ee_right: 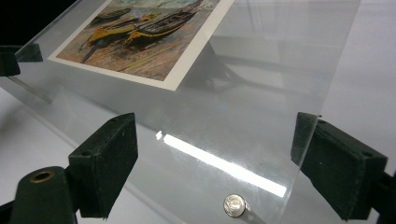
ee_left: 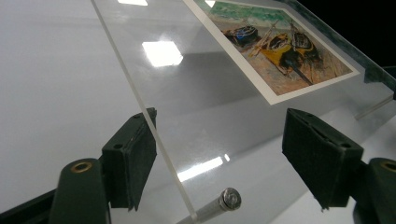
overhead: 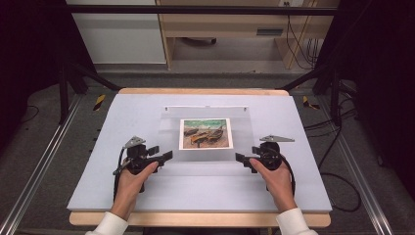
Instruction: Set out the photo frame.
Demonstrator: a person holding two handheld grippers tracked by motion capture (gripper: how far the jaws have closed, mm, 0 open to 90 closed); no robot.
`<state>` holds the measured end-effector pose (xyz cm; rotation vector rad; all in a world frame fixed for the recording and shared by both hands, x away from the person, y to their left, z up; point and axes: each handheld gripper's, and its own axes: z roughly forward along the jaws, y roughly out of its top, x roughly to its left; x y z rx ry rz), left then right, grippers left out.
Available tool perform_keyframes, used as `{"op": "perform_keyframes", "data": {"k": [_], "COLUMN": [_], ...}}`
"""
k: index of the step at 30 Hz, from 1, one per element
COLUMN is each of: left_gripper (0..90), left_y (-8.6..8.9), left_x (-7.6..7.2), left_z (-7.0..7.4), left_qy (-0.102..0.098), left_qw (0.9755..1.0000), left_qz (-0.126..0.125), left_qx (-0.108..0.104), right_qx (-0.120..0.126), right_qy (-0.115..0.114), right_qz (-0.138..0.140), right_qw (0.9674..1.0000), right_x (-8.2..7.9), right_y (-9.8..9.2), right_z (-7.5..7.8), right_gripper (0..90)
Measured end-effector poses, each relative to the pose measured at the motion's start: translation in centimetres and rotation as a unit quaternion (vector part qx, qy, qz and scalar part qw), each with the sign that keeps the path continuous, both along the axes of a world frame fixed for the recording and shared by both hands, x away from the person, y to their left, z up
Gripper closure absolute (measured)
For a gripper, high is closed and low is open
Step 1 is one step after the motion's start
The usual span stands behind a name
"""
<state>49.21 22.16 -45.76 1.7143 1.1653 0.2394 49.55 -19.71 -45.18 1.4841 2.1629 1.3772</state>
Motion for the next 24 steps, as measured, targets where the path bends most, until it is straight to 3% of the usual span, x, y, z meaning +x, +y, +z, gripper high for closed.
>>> {"op": "perform_keyframes", "data": {"k": [24], "left_gripper": [34.4], "left_y": [0.3], "left_x": [-1.8], "left_z": [0.6], "left_qy": [-0.009], "left_qw": [0.9996], "left_qz": [-0.006], "left_qx": [0.025], "right_qx": [-0.040], "right_qy": [-0.025], "right_qz": [0.017], "right_qw": [0.9987], "right_x": [-1.7], "right_y": [-0.1], "right_z": [0.5], "right_gripper": [20.2]}}
